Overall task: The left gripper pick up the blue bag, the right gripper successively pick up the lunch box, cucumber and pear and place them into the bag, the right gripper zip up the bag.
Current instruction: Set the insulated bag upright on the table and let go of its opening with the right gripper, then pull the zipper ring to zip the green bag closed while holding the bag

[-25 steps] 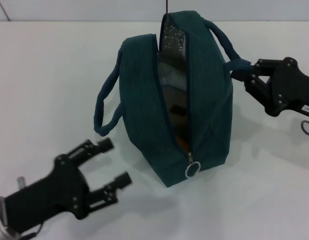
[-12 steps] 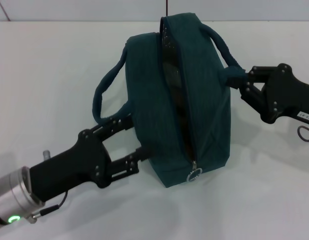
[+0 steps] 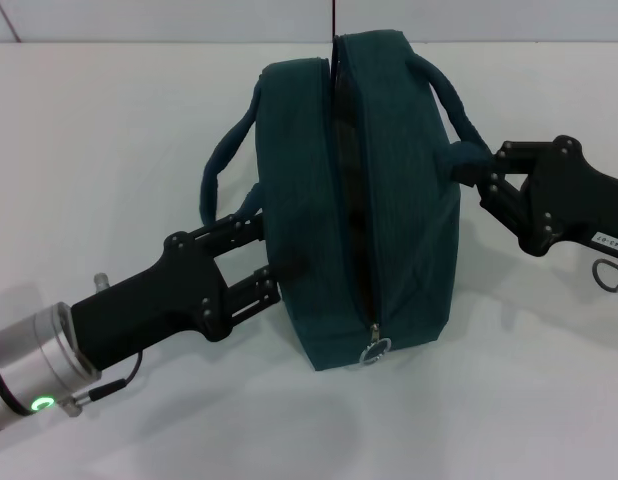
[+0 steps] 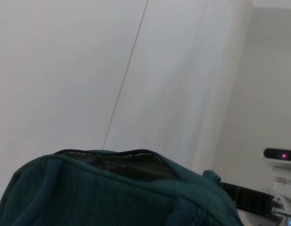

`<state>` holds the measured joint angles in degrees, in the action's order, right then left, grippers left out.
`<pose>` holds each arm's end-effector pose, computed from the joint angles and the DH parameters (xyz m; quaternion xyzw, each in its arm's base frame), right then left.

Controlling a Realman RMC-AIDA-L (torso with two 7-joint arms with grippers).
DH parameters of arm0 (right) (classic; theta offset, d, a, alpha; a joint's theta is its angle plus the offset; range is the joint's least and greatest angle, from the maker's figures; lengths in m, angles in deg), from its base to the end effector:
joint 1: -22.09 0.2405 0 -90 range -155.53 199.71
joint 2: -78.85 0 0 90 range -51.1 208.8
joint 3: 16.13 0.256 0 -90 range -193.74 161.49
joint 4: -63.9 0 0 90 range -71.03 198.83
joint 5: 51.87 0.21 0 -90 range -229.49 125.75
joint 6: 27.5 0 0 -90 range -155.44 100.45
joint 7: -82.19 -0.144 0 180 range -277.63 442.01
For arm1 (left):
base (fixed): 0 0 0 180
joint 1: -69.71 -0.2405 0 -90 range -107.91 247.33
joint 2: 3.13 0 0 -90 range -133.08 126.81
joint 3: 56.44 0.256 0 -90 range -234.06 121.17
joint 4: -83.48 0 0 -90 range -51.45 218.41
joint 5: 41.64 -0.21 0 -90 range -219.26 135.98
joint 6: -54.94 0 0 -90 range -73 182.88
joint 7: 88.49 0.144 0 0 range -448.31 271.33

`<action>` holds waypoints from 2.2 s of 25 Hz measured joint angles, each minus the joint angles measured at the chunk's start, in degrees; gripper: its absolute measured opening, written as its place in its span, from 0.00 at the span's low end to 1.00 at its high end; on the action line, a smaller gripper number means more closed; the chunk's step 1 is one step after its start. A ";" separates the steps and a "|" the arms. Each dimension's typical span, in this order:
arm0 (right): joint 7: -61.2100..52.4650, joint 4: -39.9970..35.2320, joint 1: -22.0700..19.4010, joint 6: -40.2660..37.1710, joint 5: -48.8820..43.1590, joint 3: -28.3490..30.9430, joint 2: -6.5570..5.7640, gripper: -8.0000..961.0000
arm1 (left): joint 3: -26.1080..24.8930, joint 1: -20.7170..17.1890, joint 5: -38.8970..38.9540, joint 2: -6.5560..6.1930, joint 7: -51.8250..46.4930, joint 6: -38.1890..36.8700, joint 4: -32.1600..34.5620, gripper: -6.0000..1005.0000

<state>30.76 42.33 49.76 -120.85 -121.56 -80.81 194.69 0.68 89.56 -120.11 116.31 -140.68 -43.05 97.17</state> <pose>0.2344 0.3110 -0.0081 -0.8820 0.0741 0.4309 0.1759 -0.2729 0.2440 -0.0406 -0.8556 -0.2010 -0.4513 0.1547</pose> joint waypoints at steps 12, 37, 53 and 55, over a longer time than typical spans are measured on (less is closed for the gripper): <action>0.02 -0.27 -0.95 -0.81 -0.71 0.00 -0.47 0.11 | 0.25 -0.06 2.44 0.06 6.59 -1.31 0.02 0.21; -8.50 -3.41 -1.84 -13.87 -19.19 0.37 -5.20 0.60 | 0.74 3.27 -1.40 0.27 9.10 -2.28 -0.53 0.06; -13.91 -1.28 3.92 4.73 -31.18 -0.12 0.30 0.59 | 4.38 3.96 -0.95 0.87 10.56 -3.13 -0.68 0.06; -13.91 -0.16 4.86 5.86 -31.12 -0.34 0.33 0.58 | 4.40 3.99 -0.95 0.91 10.56 -3.21 -0.68 0.06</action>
<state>16.85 42.16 54.62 -114.99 -152.68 -81.15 195.02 5.08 93.55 -121.06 117.22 -130.11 -46.26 96.49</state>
